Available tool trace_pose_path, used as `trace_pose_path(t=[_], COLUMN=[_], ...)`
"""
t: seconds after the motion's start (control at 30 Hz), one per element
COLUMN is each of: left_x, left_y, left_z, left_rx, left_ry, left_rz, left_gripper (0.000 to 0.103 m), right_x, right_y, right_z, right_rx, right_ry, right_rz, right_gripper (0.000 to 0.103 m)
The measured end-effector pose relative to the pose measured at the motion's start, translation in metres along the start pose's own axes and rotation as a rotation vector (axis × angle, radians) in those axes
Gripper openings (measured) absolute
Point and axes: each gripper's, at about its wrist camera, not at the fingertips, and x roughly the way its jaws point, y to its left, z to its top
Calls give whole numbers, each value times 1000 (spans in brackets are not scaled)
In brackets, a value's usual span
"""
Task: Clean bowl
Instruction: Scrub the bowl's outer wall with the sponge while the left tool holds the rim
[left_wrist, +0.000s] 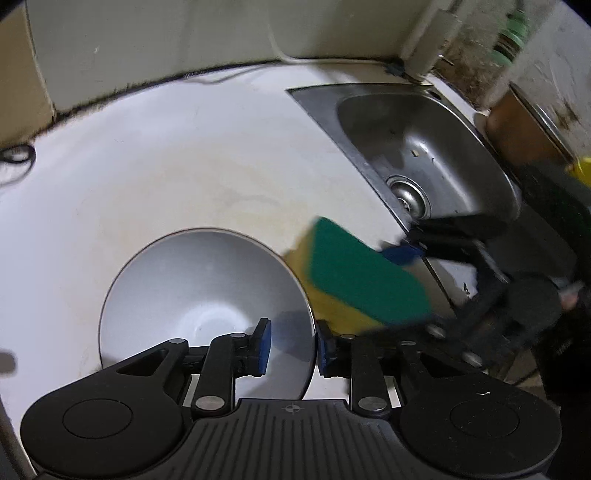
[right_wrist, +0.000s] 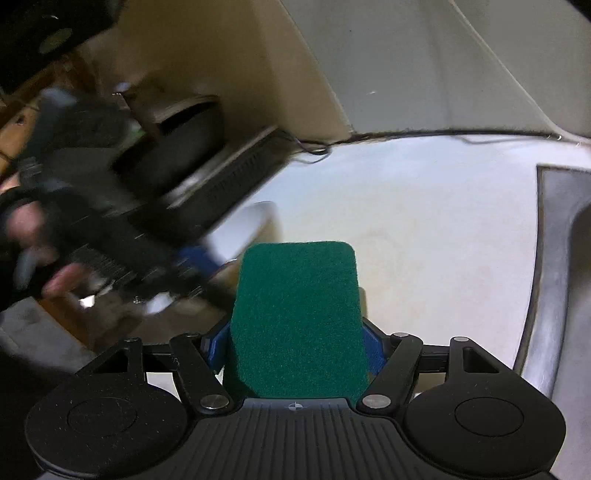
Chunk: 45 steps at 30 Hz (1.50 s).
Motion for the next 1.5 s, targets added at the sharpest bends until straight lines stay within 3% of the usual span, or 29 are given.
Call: trace_pose_path(t=[0.1, 0.17, 0.23, 0.33, 0.4, 0.47, 0.5, 0.53, 0.7, 0.83, 0.9, 0.93, 1.03, 1.17, 1.2, 1.3, 1.33, 1.5], left_x=[-3, -12, -17, -13, -7, 0, 3, 6, 14, 18, 12, 9, -6, -2, 0, 10, 11, 21], left_y=[-10, -18, -29, -42, -44, -41, -38, -35, -35, -33, -34, -38, -50, -52, -50, -36, -33, -29], left_z=[-1, -6, -17, -40, -49, -49, -46, -43, -25, -3, 1, 0, -19, -45, -47, -44, -42, -14], left_rx=[34, 107, 230, 420, 473, 454, 421, 383, 266, 127, 116, 139, 300, 449, 449, 356, 331, 167], left_ry=[2, 4, 32, 94, 96, 95, 101, 105, 60, 2, 2, 10, 40, 89, 93, 111, 108, 55], left_rz=[12, 43, 122, 275, 341, 347, 325, 300, 223, 148, 135, 141, 215, 343, 348, 312, 297, 202], left_gripper=[27, 34, 56, 58, 57, 53, 35, 28, 26, 30, 35, 47, 69, 69, 67, 35, 30, 30], right_x=[-4, -2, 6, 14, 18, 17, 17, 16, 12, 6, 1, 0, 3, 20, 20, 20, 18, 11], right_y=[0, 1, 3, 12, 18, 26, 28, 30, 22, 14, 10, 10, 13, 28, 31, 41, 42, 30], right_z=[-1, 2, 5, 5, 4, -3, -5, -7, 1, 7, 6, 6, 4, 1, 0, -5, -4, 1], right_rx=[-9, -10, -25, -55, -80, -109, -121, -134, -112, -118, -107, -104, -90, -122, -129, -172, -179, -141], right_ry=[-8, -20, -18, 8, 36, 68, 77, 85, 15, -11, -15, -16, -16, 46, 56, 90, 87, 19], right_rz=[-48, -72, -113, -107, -68, -28, -31, -34, -133, -220, -232, -229, -200, -114, -91, -63, -85, -210], right_gripper=[69, 69, 69, 70, 69, 69, 69, 69, 70, 70, 70, 70, 70, 70, 69, 69, 70, 70])
